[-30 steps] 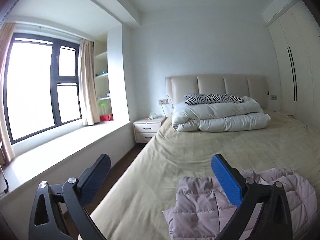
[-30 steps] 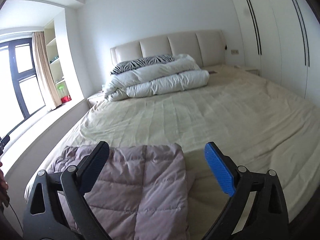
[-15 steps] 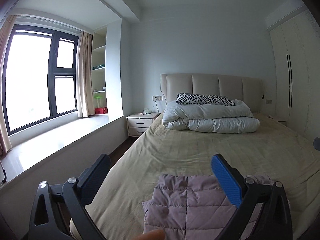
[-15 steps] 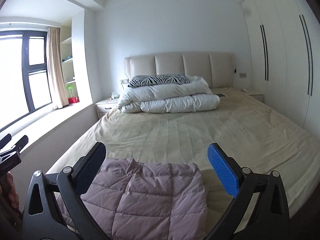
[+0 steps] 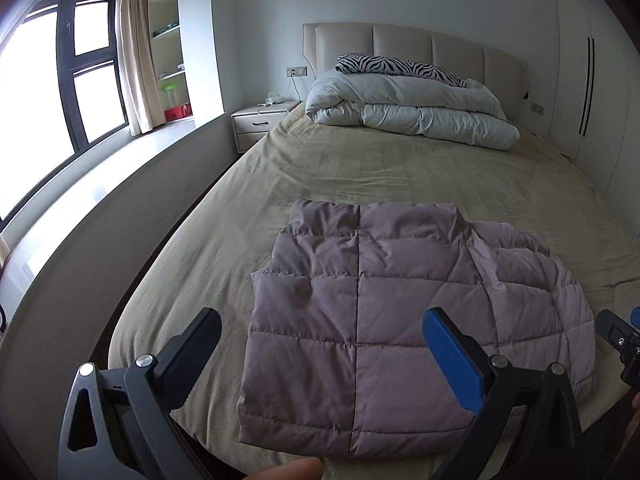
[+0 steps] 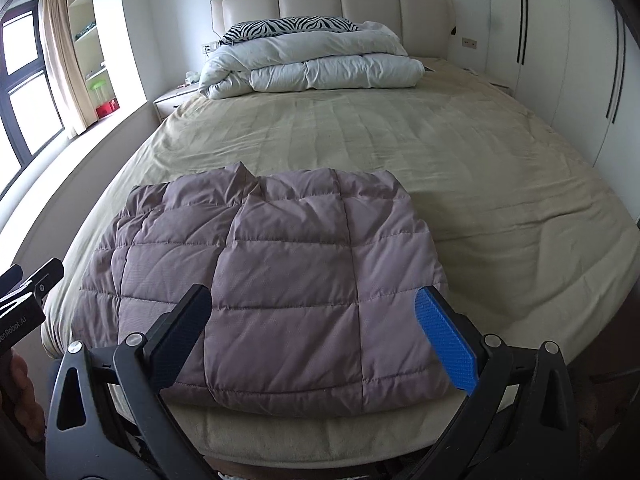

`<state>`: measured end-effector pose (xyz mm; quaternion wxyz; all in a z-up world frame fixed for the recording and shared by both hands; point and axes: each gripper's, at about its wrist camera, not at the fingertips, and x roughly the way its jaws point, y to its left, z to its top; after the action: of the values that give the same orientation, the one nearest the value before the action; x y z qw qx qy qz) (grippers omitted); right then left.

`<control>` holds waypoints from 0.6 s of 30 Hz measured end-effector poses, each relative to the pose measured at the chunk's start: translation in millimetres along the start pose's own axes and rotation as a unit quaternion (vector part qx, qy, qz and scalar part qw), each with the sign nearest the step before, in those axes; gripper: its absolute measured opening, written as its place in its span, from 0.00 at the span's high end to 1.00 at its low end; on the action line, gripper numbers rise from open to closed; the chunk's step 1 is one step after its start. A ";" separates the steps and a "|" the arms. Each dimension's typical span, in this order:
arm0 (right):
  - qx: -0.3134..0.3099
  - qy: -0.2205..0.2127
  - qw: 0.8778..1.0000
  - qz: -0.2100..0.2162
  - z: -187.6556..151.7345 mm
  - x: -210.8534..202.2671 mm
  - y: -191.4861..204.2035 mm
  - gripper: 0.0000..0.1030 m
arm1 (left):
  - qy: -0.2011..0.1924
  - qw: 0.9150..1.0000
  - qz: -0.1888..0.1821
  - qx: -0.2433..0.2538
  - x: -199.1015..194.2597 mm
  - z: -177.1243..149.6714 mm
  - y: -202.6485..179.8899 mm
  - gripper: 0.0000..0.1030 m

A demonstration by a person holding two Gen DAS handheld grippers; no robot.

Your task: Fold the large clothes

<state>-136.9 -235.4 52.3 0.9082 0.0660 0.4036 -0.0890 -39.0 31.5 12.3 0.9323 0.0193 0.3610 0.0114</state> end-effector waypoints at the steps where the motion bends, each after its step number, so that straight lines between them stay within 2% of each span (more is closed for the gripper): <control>1: -0.003 0.003 1.000 -0.003 -2.8 2.8 1.8 0.00 | 0.006 1.000 0.001 0.003 3.0 -3.3 -1.6 0.00; 7: -0.010 0.009 1.000 -0.009 -5.0 6.8 2.7 0.00 | 0.025 1.000 0.002 0.014 11.4 -12.3 -6.2 0.00; 18: -0.020 0.018 1.000 -0.008 -10.4 13.6 9.3 0.00 | 0.031 0.999 0.005 0.022 10.6 -16.3 -8.7 0.00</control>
<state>-133.4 -225.8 35.7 0.9012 0.0465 0.4219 -0.0875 -42.1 23.7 -7.3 0.9201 0.0414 0.3895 0.0082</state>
